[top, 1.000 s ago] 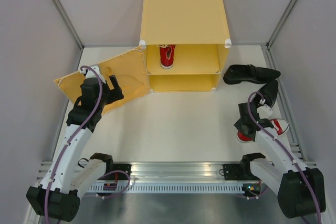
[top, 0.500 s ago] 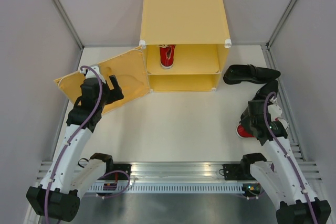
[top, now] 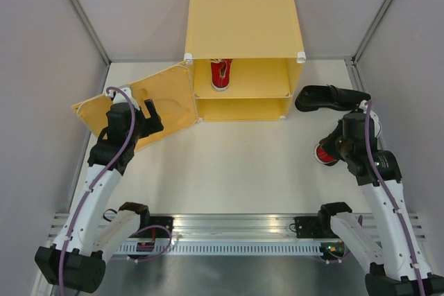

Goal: Place and organize the shoes in the shoe cabinet

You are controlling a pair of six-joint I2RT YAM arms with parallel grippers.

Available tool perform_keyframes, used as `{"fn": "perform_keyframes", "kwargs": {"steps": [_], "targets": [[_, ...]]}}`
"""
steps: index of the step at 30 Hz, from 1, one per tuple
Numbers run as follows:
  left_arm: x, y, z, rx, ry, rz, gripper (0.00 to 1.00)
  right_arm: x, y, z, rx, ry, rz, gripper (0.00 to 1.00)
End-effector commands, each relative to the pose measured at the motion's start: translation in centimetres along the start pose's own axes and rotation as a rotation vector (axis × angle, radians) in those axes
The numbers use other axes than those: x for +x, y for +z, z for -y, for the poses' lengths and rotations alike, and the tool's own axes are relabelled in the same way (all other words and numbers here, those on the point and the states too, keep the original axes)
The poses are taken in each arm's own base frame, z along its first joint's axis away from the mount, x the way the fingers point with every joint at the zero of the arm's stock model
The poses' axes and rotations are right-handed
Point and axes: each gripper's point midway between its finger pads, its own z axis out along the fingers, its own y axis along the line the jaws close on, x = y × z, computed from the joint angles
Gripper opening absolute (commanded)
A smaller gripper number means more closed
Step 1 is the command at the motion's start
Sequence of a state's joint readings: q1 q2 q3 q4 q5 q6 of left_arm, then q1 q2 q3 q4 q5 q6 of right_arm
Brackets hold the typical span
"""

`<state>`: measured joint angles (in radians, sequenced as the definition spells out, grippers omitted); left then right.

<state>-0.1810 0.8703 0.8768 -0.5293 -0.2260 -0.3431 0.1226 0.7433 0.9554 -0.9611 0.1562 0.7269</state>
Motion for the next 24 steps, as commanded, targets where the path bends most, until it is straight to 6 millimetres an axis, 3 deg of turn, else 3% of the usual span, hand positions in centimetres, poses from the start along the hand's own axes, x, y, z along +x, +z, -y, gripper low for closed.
{"fn": "perform_keyframes", "kwargs": {"steps": [1,4,8,11,14,24], "targets": [[-0.7,-0.3,0.2,0.014,0.018,0.022,1.0,-1.2,-2.1,-3.2,-0.168,-0.19,-0.013,0.0],[-0.6,-0.2,0.3,0.015,0.016,0.02,1.0,1.4,-2.7,-4.5,-0.275,-0.278,-0.159,0.0],[-0.5,-0.2,0.3,0.016,0.016,0.013,1.0,4.6,-4.1,-4.1,-0.33,-0.376,-0.303,0.0],[-0.6,-0.3,0.6,0.031,0.003,0.014,1.0,8.3,-4.9,-3.6,-0.404,-0.464,-0.469,0.0],[-0.8,-0.4,1.0,0.051,-0.009,0.014,1.0,10.6,-6.2,-4.5,-0.515,-0.523,-0.549,0.0],[-3.0,-1.3,2.9,0.117,-0.035,0.014,1.0,12.8,-7.7,-9.7,-0.717,-0.765,-0.594,0.0]]}}
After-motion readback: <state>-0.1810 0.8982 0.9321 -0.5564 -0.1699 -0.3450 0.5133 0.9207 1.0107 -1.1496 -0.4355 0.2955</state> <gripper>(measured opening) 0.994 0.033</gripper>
